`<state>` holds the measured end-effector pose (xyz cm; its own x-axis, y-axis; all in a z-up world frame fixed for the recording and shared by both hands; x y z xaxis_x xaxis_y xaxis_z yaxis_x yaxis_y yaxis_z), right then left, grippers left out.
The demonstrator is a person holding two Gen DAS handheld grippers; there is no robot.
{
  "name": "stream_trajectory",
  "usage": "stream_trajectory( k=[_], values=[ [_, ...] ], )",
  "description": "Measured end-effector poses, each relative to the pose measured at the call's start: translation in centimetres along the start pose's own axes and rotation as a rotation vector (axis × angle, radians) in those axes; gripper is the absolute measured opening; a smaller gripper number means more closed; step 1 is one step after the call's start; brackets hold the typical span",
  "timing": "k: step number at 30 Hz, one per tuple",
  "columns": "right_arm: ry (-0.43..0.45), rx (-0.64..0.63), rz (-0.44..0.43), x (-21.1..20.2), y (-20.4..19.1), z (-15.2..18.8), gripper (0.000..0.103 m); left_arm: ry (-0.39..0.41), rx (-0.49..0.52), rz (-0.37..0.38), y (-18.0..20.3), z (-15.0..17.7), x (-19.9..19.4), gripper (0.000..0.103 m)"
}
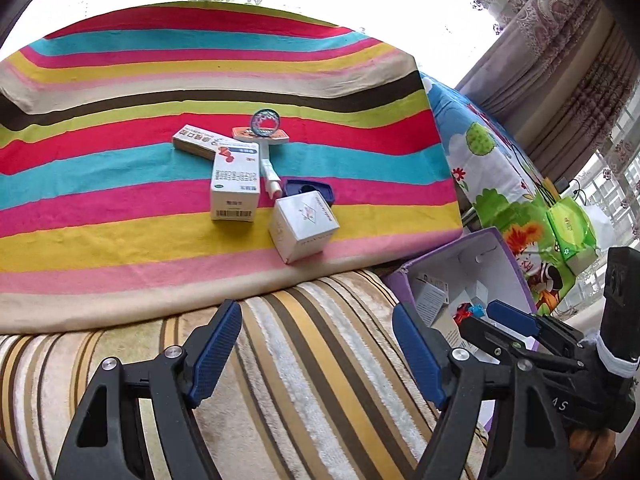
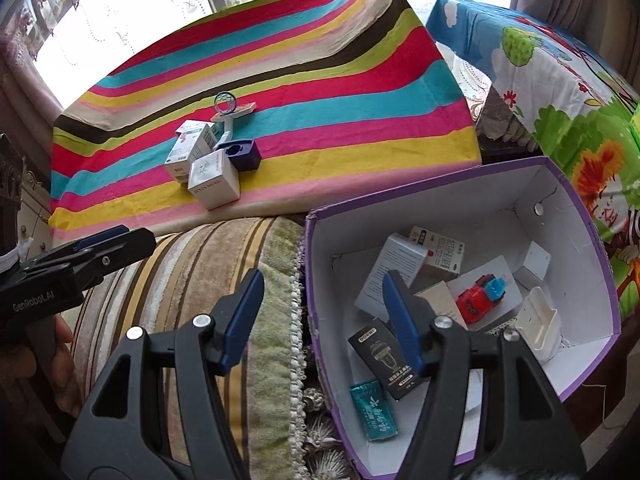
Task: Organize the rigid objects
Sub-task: 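Move both tools back over the cushion toward remaining boxes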
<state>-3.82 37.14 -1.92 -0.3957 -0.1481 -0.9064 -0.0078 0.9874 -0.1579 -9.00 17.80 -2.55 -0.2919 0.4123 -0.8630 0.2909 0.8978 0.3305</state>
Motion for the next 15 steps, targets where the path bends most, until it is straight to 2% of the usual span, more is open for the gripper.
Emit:
stream_trajectory(
  k=[9,13,15],
  values=[
    [-0.047,-0.107,-0.063,2.0,-5.7,-2.3,0.065,0.019,-0.067,-0.022,-4.6,-3.9,-0.7,0.079],
    [-0.056,-0.148,-0.056,3.2,-7.8,-3.6,0.075,0.009,-0.068,-0.025,-5.4,-5.8,0.0,0.079],
    [-0.062,-0.160,-0.049,3.9,-8.6,-4.3,0.076,-0.008,-0.066,-0.028,-5.7,-6.7,0.7,0.079]
  ],
)
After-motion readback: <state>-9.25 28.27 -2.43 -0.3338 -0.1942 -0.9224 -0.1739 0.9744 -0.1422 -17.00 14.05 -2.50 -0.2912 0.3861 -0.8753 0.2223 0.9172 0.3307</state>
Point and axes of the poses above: each gripper's, at about its wrist camera, not at the fingertips, and x roughly the way its jaws point, y to its right, z to its underside, the point moved 6 cm from there along x, roughly the way its jaws point, and after that the axes turned 9 degrees about -y, right-handed, at the moved point
